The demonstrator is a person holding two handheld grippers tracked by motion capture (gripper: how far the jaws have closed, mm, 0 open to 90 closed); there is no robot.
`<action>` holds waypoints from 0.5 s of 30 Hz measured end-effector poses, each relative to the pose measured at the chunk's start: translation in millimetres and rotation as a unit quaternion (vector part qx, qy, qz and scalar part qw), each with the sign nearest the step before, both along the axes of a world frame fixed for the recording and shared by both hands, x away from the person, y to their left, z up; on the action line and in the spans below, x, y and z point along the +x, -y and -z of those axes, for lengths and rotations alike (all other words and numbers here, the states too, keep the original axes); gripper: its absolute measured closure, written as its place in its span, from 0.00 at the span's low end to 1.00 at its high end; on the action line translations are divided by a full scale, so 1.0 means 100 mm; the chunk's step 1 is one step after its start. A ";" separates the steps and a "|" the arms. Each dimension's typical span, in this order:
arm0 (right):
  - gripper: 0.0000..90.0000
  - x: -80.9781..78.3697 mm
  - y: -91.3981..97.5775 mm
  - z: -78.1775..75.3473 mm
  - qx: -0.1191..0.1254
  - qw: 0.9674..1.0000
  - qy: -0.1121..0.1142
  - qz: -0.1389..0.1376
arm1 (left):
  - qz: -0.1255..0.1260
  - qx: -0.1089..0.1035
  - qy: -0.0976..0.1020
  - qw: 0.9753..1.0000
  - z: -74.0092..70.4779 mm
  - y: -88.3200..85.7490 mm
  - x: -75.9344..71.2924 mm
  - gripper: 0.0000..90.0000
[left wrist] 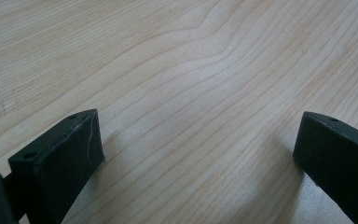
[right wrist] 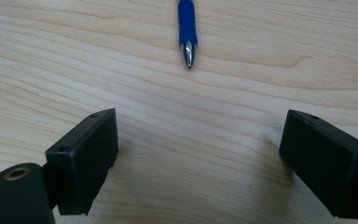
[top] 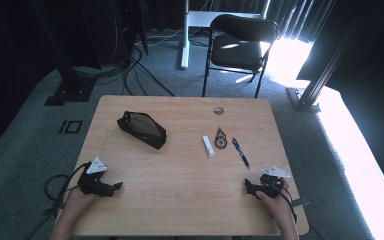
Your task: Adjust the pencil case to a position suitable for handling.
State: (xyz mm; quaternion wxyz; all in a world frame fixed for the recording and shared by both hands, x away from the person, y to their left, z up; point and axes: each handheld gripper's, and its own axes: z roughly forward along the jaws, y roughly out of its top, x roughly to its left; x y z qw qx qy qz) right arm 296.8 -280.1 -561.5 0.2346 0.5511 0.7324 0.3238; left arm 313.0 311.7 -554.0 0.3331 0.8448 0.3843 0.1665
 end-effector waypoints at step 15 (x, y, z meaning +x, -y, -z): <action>0.12 -0.04 0.01 -0.14 0.021 1.000 0.010 0.014 | -0.006 0.000 0.000 1.000 0.00 0.00 0.00 0.02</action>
